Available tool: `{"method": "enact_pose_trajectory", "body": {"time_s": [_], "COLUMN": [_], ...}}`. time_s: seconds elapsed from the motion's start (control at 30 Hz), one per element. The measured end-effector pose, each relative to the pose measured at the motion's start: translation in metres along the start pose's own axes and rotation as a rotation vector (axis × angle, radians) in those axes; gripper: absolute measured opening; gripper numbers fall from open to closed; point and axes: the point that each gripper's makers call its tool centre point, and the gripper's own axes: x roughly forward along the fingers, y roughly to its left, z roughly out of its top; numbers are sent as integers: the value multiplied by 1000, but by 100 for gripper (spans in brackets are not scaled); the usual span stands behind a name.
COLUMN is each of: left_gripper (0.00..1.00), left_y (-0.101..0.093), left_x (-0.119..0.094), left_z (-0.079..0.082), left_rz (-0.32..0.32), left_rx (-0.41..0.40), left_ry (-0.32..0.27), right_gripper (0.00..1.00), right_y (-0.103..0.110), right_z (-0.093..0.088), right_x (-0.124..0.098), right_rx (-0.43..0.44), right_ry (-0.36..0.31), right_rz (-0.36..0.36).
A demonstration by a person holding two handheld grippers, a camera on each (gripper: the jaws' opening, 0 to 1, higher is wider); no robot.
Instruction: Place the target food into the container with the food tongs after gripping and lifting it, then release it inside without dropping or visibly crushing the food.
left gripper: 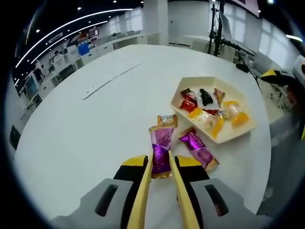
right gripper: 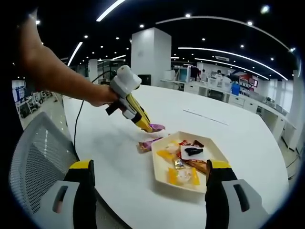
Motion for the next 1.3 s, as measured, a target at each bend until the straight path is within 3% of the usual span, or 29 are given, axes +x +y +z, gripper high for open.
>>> {"method": "enact_pose_trajectory", "body": {"time_s": [0.47, 0.87, 1.3], "left_gripper": [18, 18, 18], "left_y": [-4, 1, -5], "left_x": [-15, -39, -47], "left_z": [-3, 15, 32], "left_rz": [-65, -114, -130], "left_rx": [71, 139, 182], "left_ry": [18, 27, 20], "right_gripper": [96, 96, 96], "right_y": [0, -1, 0], "right_z": [0, 1, 1], "right_x": [0, 0, 0], "right_rx": [3, 7, -5], "right_ry": [-2, -4, -1], "right_rz": [1, -4, -1]}}
